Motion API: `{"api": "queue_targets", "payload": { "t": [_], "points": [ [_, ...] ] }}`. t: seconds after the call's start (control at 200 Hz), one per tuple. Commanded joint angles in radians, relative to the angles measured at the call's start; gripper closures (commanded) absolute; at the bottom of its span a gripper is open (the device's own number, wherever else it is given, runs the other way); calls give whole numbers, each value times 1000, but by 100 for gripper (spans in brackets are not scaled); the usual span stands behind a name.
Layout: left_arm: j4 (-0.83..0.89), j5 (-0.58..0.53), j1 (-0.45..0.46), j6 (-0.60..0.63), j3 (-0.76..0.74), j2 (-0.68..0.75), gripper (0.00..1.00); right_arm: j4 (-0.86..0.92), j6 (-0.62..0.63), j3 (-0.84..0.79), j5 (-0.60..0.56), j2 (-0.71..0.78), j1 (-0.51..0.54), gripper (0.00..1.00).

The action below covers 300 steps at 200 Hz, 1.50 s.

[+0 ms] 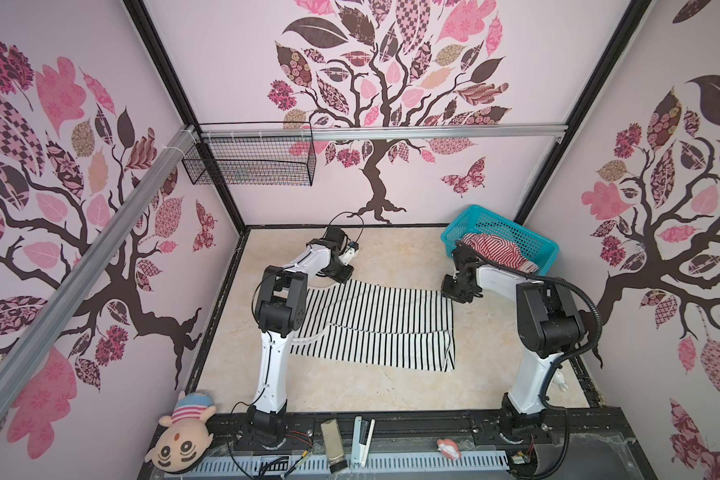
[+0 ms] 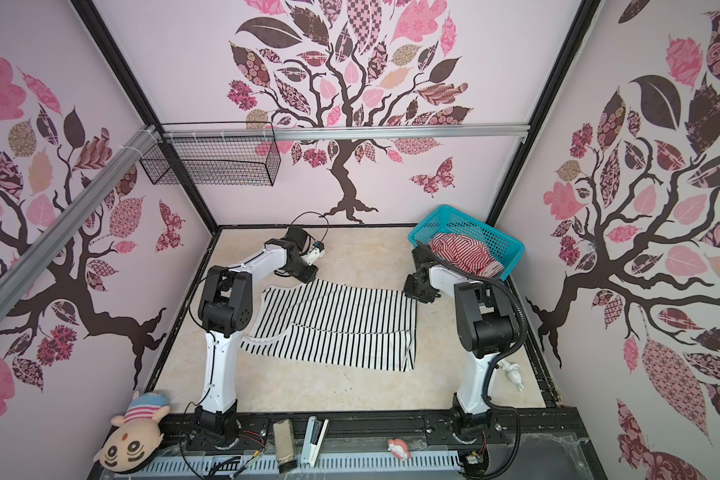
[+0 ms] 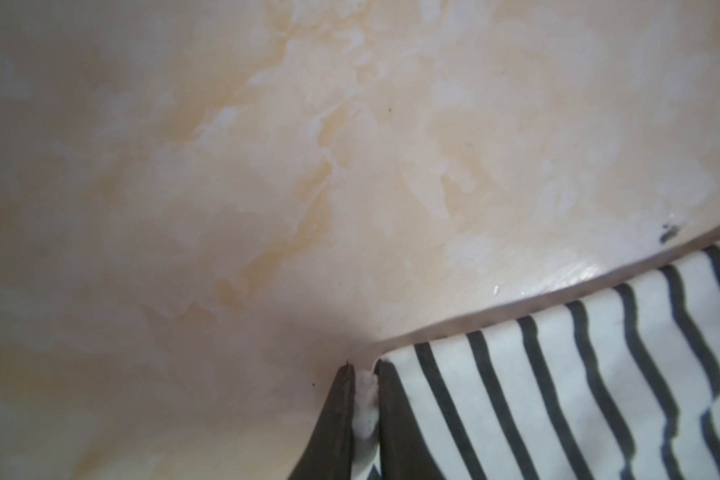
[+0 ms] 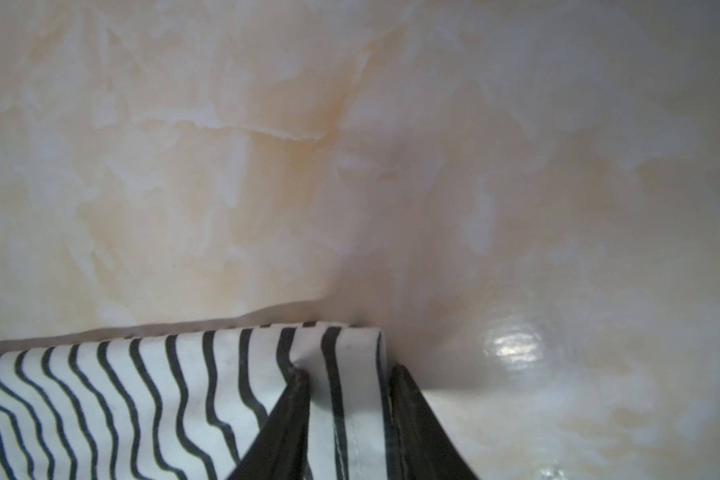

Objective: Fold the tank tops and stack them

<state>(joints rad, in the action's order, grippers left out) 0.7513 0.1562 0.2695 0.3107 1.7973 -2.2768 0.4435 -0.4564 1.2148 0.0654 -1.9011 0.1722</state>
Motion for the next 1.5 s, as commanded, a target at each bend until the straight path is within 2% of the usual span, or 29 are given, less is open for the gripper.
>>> {"api": "queue_targets", "payload": {
  "t": [0.0,0.145,0.385,0.52,0.971,1.356,1.496],
  "points": [
    [19,26,5,1,24,-5,93,3,5,28,9,-26,-7,71],
    [11,34,5,5,7,24,100,3,13,34,-2,-8,-7,78],
    [13,55,4,8,-21,73,100,14,25,47,-12,14,-7,93],
    [-15,57,5,-12,-66,122,100,-4,28,6,2,61,-7,97],
    [-47,52,3,-11,-212,265,100,-67,27,-149,49,227,-5,95],
    [-115,57,1,-15,-422,410,100,-125,-3,-305,108,359,-5,91],
    [-115,100,5,-18,-494,467,100,-138,-13,-352,133,397,-5,91]
  ]
}}
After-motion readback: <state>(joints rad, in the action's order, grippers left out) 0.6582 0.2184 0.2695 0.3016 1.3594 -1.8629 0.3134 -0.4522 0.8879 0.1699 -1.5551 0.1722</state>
